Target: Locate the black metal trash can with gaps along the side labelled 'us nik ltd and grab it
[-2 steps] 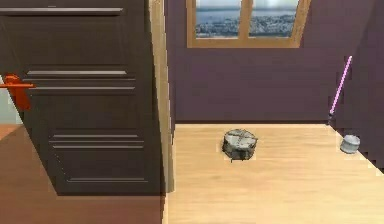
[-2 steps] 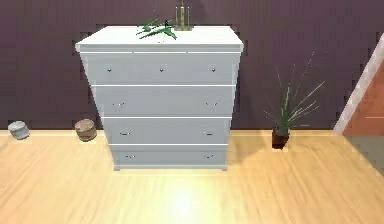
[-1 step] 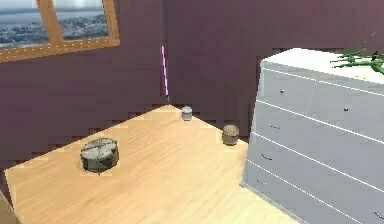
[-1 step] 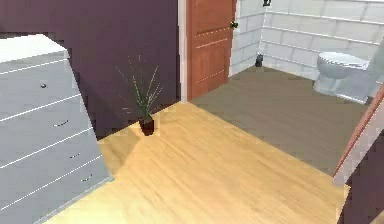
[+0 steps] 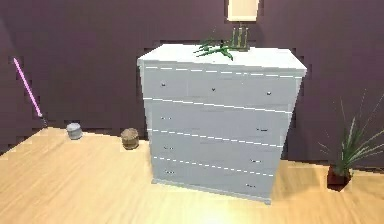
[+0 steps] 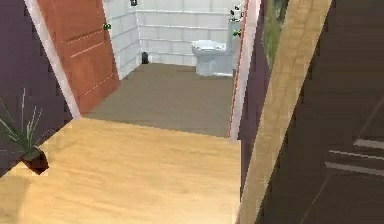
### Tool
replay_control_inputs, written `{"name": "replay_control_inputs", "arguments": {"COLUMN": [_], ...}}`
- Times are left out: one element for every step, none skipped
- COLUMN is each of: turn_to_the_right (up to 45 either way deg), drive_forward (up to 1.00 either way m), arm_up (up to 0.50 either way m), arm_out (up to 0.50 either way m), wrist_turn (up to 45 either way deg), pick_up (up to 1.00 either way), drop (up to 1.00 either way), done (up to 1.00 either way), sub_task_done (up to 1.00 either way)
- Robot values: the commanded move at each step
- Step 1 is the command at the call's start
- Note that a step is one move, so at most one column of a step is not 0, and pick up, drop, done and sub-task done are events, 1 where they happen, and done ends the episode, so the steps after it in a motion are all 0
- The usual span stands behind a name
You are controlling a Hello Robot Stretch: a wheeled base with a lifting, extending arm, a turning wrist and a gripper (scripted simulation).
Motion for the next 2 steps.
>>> {"name": "replay_control_inputs", "arguments": {"turn_to_the_right": [0.0, 45.0], "drive_forward": [0.15, 0.0], "arm_up": [0.0, 0.0], "arm_out": [0.0, 0.0], "wrist_turn": [0.0, 0.0], "pick_up": [0.0, 0.0], "drop": [0.0, 0.0], "done": [0.0, 0.0], "sub_task_done": [0.0, 0.0]}}
